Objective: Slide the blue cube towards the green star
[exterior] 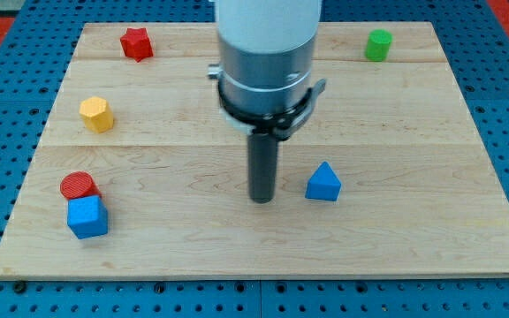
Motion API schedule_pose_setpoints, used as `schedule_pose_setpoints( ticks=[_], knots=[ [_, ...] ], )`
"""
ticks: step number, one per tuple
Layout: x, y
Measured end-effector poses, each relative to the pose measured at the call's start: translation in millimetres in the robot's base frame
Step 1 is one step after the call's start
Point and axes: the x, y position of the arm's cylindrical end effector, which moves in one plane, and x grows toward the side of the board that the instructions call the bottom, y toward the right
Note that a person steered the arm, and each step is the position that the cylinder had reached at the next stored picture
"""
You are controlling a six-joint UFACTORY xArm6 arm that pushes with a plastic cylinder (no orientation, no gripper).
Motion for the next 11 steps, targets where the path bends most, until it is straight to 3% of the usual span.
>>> schedule_pose_setpoints(
  ticks=[1,2,3,6,8,10,11],
  knots=[
    [68.2,-61.7],
    [87.6,-192.8],
    [48.7,-230.4],
    [-9.6,-127.0],
    [25.7,-160.1],
    [12.3,14.0],
    [-23.0,7.2]
  ],
)
